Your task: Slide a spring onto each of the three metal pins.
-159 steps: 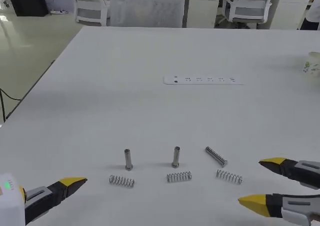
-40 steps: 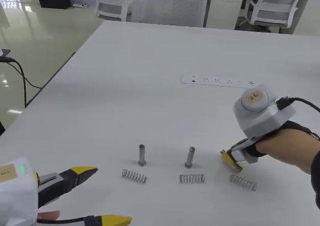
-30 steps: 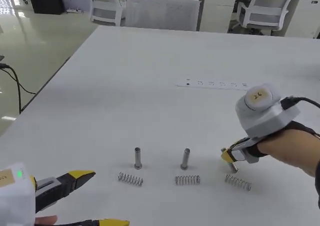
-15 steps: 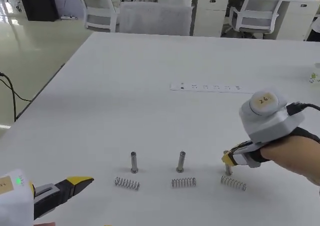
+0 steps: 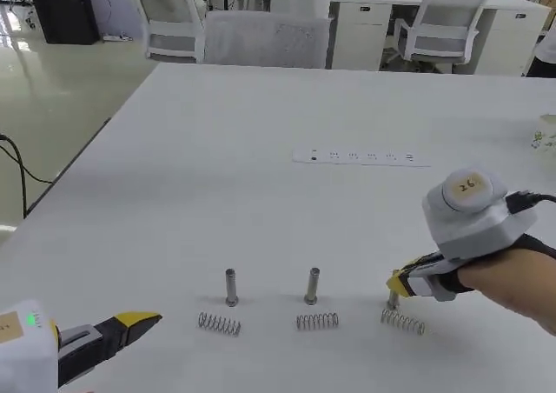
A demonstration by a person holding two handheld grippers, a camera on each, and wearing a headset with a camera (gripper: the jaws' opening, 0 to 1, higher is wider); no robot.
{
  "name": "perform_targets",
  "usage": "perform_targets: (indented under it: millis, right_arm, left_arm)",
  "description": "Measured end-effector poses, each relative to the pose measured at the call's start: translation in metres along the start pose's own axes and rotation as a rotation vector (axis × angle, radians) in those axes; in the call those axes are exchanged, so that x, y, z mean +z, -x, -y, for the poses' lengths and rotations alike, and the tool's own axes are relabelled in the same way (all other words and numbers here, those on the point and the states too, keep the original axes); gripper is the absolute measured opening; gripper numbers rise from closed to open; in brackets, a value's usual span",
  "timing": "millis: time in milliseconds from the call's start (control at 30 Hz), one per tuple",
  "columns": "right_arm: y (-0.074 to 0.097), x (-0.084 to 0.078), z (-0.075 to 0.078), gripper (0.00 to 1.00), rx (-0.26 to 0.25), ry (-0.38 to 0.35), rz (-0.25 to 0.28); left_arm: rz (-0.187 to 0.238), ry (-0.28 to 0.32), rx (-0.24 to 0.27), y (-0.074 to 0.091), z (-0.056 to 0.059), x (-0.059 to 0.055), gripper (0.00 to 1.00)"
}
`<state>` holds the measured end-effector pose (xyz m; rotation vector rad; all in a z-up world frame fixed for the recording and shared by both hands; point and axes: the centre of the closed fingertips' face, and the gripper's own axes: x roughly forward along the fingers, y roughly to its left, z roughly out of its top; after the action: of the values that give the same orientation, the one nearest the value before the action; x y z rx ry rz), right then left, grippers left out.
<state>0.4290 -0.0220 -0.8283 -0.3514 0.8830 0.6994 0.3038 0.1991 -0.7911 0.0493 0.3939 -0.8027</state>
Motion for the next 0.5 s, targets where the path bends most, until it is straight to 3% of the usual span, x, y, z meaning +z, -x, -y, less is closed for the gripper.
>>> perform_targets:
  millis: [500]
  right_arm:
    - [0.0025, -0.0014, -0.0012, 0.05, 0.003, -0.001, 0.023]
  left_arm:
    - [-0.001, 0.001, -0.001, 0.001, 0.0009, -0.0012, 0.68]
